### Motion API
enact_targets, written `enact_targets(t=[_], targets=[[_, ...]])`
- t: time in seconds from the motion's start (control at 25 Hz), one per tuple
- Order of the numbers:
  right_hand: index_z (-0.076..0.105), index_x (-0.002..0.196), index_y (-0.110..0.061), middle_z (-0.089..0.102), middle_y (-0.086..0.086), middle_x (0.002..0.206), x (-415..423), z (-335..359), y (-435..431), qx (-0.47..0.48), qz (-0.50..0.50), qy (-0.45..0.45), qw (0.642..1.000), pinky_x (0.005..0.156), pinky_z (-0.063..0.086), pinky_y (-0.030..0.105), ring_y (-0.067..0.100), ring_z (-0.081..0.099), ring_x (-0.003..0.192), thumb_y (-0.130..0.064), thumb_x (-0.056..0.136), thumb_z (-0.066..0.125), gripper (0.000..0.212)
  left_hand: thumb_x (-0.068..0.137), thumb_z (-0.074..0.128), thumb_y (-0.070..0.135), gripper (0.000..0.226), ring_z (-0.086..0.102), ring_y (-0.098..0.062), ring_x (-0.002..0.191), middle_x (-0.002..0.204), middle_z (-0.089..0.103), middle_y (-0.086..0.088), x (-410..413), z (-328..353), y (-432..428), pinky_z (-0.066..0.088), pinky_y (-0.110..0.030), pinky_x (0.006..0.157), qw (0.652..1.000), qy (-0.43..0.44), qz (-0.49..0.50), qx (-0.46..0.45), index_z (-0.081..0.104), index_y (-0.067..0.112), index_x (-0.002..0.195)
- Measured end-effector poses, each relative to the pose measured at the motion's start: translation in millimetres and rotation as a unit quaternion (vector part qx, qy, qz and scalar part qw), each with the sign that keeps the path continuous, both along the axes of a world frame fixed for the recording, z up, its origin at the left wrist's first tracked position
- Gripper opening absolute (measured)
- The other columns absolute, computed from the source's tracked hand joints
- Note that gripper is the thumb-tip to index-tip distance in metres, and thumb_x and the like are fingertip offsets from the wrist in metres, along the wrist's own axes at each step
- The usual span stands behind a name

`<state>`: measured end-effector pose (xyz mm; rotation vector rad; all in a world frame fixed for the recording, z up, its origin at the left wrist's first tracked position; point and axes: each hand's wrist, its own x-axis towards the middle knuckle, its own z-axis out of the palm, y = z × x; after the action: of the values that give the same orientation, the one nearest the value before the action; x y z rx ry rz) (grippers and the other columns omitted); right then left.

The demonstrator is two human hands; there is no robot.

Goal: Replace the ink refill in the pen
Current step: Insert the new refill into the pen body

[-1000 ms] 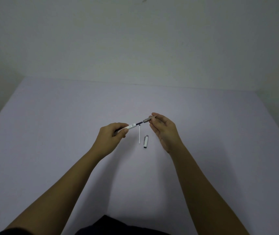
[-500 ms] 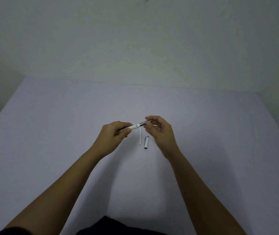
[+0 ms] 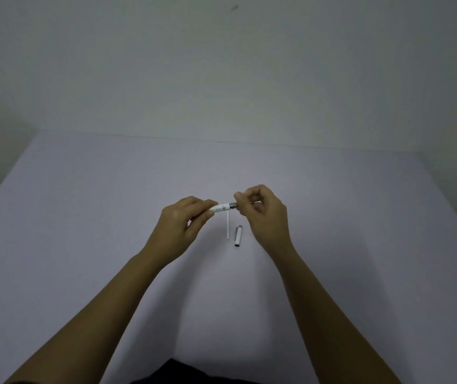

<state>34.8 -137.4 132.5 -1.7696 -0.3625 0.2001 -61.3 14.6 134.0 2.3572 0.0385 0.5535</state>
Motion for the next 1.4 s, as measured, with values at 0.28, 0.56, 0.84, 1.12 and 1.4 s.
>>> enact_targets(t=[0.28, 0.56, 0.84, 1.12, 1.4], targets=[[0.066, 0.070, -0.033, 0.069, -0.014, 0.064, 3.8, 7.6, -10.6, -0.035, 0.095, -0.012, 0.995, 0.069, 0.056, 0.015, 0.001, 0.071, 0.065, -0.023, 0.083, 0.068, 0.016, 0.089, 0.058, 0.014, 0.019, 0.051, -0.011, 0.069, 0.076, 0.066, -0.003, -6.7, -0.7, 6.5, 0.038, -0.009, 0.063, 1.000, 0.006, 0.005, -0.020, 0.068, 0.013, 0.105], [0.061, 0.095, -0.032, 0.069, -0.014, 0.083, -4.3, 7.2, -9.6, 0.003, 0.126, -0.058, 0.990, 0.070, 0.054, 0.012, 0.000, 0.070, 0.076, -0.014, 0.079, 0.071, 0.026, 0.089, 0.057, 0.014, 0.019, 0.052, -0.011, 0.069, 0.076, 0.066, -0.002, -2.4, 6.4, 5.0, 0.038, -0.008, 0.063, 1.000, -0.003, 0.004, -0.026, 0.067, 0.013, 0.105], [0.068, 0.077, -0.032, 0.070, -0.013, 0.063, 6.2, 16.2, -12.4, -0.018, 0.139, -0.032, 0.990, 0.064, 0.055, 0.013, 0.003, 0.071, 0.064, -0.023, 0.082, 0.069, 0.010, 0.090, 0.056, 0.017, 0.020, 0.052, -0.009, 0.068, 0.075, 0.063, 0.003, -7.5, 10.7, 8.7, 0.036, -0.006, 0.064, 0.999, 0.001, -0.013, -0.038, 0.067, 0.016, 0.106], [0.066, 0.079, -0.035, 0.071, -0.015, 0.070, 7.7, 19.9, -15.6, -0.009, 0.137, -0.047, 0.989, 0.065, 0.053, 0.014, 0.002, 0.070, 0.070, -0.016, 0.077, 0.074, 0.020, 0.089, 0.057, 0.016, 0.019, 0.052, -0.011, 0.069, 0.075, 0.064, 0.000, -6.3, 13.2, 6.7, 0.037, -0.006, 0.063, 0.999, -0.003, -0.006, -0.044, 0.068, 0.017, 0.105], [0.067, 0.081, -0.033, 0.071, -0.013, 0.075, 9.1, 23.1, -19.0, -0.008, 0.147, -0.054, 0.988, 0.066, 0.055, 0.015, 0.002, 0.070, 0.072, -0.016, 0.075, 0.076, 0.021, 0.090, 0.055, 0.019, 0.019, 0.051, -0.003, 0.067, 0.070, 0.057, 0.011, -7.4, 12.9, 5.7, 0.036, -0.005, 0.063, 0.999, 0.000, -0.012, -0.045, 0.067, 0.019, 0.105]])
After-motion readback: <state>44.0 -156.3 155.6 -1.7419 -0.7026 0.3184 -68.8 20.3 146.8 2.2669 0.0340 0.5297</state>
